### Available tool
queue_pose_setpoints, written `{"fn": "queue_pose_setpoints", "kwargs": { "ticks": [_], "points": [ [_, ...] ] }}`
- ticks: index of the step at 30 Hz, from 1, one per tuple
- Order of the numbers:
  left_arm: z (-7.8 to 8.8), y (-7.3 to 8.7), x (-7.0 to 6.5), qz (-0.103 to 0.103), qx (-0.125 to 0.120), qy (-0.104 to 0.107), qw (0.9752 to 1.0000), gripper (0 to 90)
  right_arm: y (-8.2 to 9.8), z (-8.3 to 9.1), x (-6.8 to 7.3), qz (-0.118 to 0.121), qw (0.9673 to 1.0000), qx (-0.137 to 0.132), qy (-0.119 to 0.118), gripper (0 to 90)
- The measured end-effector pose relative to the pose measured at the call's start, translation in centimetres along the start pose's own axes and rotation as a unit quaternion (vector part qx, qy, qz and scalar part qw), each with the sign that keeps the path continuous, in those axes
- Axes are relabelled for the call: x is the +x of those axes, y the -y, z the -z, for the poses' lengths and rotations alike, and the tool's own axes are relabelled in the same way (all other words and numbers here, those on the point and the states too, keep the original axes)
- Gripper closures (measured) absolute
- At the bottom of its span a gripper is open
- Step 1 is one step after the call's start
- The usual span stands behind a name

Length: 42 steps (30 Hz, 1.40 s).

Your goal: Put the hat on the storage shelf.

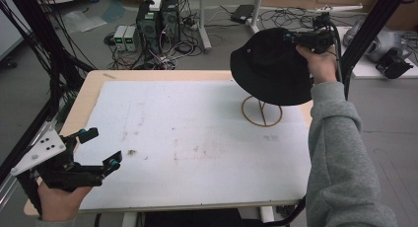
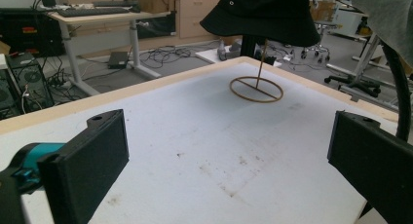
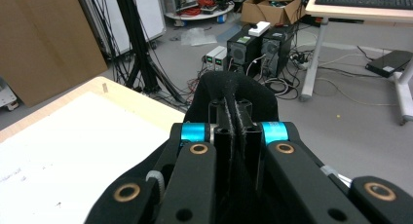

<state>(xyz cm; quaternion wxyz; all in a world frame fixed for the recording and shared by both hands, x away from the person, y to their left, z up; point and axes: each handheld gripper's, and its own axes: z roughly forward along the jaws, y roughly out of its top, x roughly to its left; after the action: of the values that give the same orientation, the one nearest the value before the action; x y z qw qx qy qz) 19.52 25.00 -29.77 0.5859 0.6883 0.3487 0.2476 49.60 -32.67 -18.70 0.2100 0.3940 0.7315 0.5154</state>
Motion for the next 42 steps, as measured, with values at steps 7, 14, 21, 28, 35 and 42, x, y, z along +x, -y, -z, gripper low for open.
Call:
{"fn": "queue_pose_setpoints", "kwargs": {
  "ticks": [7, 14, 21, 28, 35, 42],
  "points": [
    [0.0, 0.0, 0.0, -0.002, 0.001, 0.001, 1.0, 1.7, 0.0, 0.1, 0.2, 0.002, 1.0, 0.005, 0.003, 88.0],
    [0.0, 0.0, -0.1, -0.002, -0.001, 0.001, 1.0, 1.7, 0.0, 0.1, 0.3, 0.003, 0.9999, 0.007, 0.01, 81.5],
    [-0.1, 0.0, -0.1, -0.003, 0.002, 0.002, 1.0, 1.7, 0.0, 0.3, 0.1, -0.007, 0.9998, 0.002, 0.017, 67.7],
    [-0.2, 0.0, -0.2, -0.004, 0.003, 0.004, 1.0, 1.7, -0.1, 0.8, 0.2, -0.015, 0.9997, -0.012, 0.015, 26.8],
    [-0.1, -0.1, -0.3, -0.007, 0.001, 0.004, 1.0, 1.7, -0.3, 1.5, 0.4, -0.017, 0.9987, -0.046, 0.008, 9.2],
    [0.0, -0.2, -0.4, -0.007, 0.0, 0.004, 1.0, 1.7, -0.5, 2.0, 0.7, -0.001, 0.9983, -0.059, 0.002, 9.2]
  ]
}}
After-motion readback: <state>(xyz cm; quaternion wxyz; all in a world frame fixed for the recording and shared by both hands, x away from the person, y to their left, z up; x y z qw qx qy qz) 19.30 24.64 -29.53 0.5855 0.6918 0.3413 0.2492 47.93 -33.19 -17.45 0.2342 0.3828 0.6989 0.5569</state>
